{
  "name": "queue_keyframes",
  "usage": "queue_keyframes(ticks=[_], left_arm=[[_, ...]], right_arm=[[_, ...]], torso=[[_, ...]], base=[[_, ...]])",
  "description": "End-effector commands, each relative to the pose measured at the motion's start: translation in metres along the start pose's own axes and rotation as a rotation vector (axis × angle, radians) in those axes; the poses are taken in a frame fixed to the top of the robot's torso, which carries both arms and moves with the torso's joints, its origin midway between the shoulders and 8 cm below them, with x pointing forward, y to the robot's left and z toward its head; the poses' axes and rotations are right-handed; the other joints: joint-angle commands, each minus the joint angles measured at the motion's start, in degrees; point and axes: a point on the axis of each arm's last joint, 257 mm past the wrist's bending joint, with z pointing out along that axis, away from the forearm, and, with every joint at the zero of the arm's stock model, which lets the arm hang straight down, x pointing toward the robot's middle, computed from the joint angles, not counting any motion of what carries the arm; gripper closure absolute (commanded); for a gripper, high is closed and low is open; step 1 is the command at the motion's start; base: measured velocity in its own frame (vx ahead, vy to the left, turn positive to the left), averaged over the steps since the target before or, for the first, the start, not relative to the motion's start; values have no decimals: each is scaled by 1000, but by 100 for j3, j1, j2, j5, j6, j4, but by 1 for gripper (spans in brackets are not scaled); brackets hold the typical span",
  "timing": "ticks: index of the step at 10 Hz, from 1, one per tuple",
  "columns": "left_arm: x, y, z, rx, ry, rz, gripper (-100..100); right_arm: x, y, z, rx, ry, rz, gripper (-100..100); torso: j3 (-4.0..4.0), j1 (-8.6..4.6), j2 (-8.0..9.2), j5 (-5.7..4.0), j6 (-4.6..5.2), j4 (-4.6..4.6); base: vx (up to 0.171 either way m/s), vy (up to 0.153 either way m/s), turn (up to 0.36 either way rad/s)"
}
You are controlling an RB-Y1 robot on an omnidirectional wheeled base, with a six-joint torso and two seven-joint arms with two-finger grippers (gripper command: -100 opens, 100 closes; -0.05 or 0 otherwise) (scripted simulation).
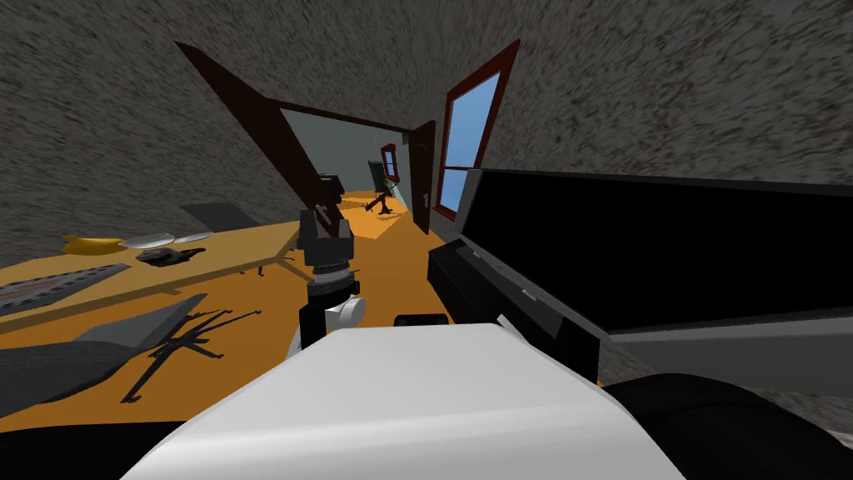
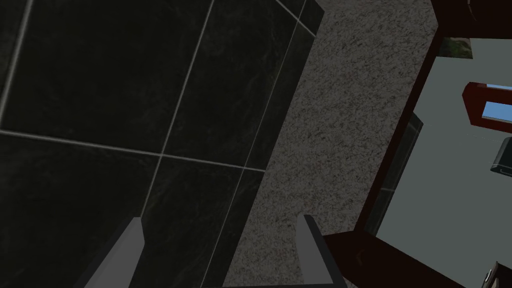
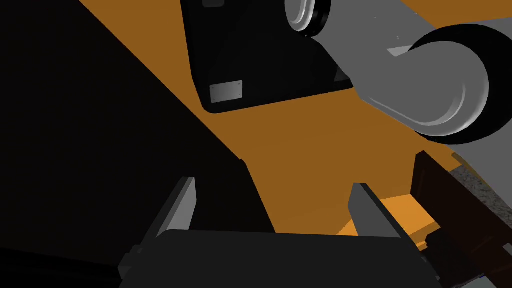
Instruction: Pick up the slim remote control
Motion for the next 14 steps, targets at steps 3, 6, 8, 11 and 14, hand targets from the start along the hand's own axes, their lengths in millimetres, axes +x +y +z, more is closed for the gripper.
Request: queue_keyframes(ticks=[3,6,8,11,14], left_arm=[[0,0,0,0,0,0,0],[0,0,0,0,0,0,0],[0,0,0,0,0,0,0],[0,0,0,0,0,0,0],[0,0,0,0,0,0,0]], right_arm=[[31,-40,-15,88,77,-51,-100],[52,-72,-33,157,136,-80,-100],[77,-114,-60,251,219,-136,-100],[92,-144,-82,322,282,-184,-100],[101,-164,-95,369,325,-219,-100]], torso=[[7,12,14,1,10,2],[3,3,5,1,3,1],[0,1,0,0,2,0],[0,-5,1,-1,6,0],[-4,-11,-7,-5,11,-2]], base=[[27,-15,134],[42,-31,171],[61,-45,325],[48,-62,189],[62,-83,160]])
